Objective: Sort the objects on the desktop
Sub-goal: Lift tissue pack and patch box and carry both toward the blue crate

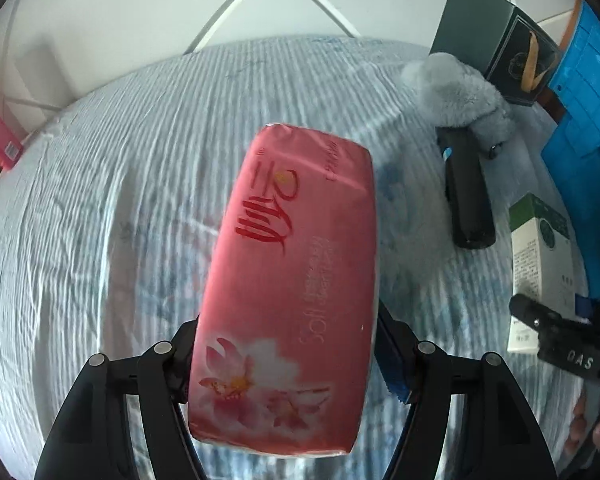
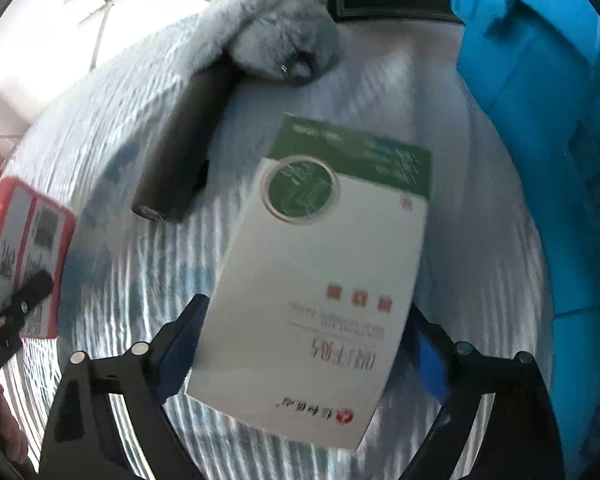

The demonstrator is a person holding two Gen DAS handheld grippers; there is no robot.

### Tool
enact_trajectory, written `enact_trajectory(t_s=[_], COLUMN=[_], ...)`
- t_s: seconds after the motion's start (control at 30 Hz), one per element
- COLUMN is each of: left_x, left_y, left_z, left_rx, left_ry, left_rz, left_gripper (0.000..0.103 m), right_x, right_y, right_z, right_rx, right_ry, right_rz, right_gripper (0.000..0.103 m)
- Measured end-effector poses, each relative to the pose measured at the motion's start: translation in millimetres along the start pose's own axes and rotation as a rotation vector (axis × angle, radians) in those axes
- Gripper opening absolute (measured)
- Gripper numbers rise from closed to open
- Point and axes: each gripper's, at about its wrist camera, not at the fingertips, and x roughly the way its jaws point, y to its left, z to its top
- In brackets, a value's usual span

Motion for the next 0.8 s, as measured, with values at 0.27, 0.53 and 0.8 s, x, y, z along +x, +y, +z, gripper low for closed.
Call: enact_trajectory(t_s=[0.27, 0.53, 0.8], left_x=[-2.8, -6.6, -14.4], left_y=[-7.7, -15.7, -17.5], left_z=[-9.4, -12.8, -20.9], left_rx=[-0.029, -0.036, -0.043], left_ry=[-0.002, -0.016, -0.017], left_rz=[-0.011, 0.029, 0.021], left_gripper=[0.059, 0.061, 0.058], right_x=[-1.8, -4.1, -11.8], right_y=[20.0, 32.3, 38.4], right_z=[-5.5, -12.4, -19.7], right_rx=[-0.062, -0.1, -0.109], right_ry=[-0.012, -0.006, -0.013], right_rz=[-0.04, -0.038, 0.003], right_gripper=[0.086, 0.087, 0.084])
